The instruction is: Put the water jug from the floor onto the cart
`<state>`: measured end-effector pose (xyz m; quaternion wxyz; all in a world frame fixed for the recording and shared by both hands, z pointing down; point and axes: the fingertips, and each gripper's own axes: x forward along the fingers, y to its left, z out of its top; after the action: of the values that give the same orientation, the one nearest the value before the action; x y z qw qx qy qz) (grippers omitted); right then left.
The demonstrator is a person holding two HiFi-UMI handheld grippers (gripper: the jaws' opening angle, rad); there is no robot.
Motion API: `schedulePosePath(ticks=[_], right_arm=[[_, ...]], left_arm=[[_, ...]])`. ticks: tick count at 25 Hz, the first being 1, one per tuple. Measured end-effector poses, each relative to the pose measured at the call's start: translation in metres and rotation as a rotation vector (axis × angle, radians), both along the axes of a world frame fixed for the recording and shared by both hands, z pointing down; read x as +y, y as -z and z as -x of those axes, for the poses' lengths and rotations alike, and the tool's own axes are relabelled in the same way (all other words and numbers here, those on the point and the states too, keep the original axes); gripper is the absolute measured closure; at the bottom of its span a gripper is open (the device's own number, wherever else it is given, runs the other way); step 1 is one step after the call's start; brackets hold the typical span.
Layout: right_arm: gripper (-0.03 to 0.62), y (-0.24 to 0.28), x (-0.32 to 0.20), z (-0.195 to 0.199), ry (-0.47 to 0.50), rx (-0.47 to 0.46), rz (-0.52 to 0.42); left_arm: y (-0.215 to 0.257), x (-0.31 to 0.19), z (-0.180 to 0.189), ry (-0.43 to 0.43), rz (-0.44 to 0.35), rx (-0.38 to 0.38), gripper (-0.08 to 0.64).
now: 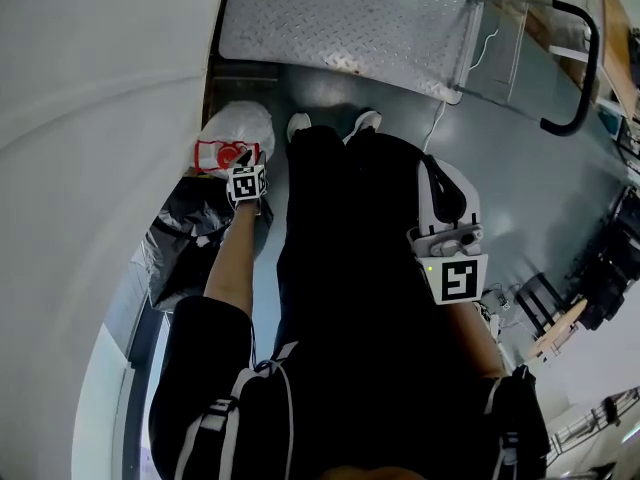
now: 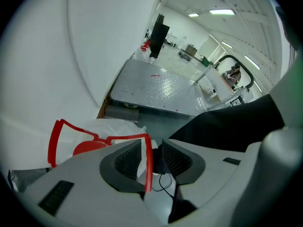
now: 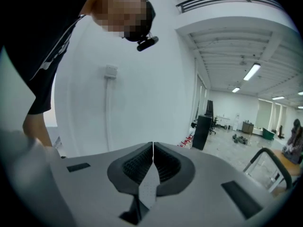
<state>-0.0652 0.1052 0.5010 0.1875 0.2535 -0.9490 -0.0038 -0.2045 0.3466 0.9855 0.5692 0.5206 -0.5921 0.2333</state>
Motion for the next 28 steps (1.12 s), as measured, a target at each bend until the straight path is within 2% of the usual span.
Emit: schedulePosePath(ticks=[2, 5, 10, 12, 13, 17, 20, 28], right_arm=[[0.572, 0.000, 0.006, 0.005, 0.044, 0.021, -0.036], [0.572, -0.005, 0.014, 0.006, 0.075, 0.041, -0.018], [0.572, -0.017, 0.010, -0.004, 0.051, 0.065, 0.030], [0.572, -0.020, 0.009, -0.011, 0.038, 0.081, 0.027], [0.572, -0.020, 0.009, -0.014, 0.037, 0.090, 0.019], [0.572, -0.017, 0.013, -0.010, 0.044, 0.089, 0.011], [0.572, -0.012, 0.017, 0.000, 0.052, 0.075, 0.018], [0.572, 0.019, 0.004, -0.006, -0.028, 0.078, 0.000]], left_arm=[[-0.009, 0.005, -0.001, 0.006, 0.026, 0.004, 0.417], [-0.020, 0.010, -0.008, -0.017, 0.049, 0.011, 0.417], [-0.038, 0.006, -0.006, -0.028, 0.077, 0.012, 0.417], [-0.040, 0.005, -0.006, -0.042, 0.079, -0.007, 0.499], [-0.039, 0.006, -0.007, -0.049, 0.084, -0.011, 0.503], [-0.031, 0.012, -0.005, -0.021, 0.121, 0.010, 0.508], [-0.023, 0.015, -0.002, 0.008, 0.121, 0.050, 0.508], [0.010, 0.049, 0.034, 0.035, 0.158, 0.055, 0.508]])
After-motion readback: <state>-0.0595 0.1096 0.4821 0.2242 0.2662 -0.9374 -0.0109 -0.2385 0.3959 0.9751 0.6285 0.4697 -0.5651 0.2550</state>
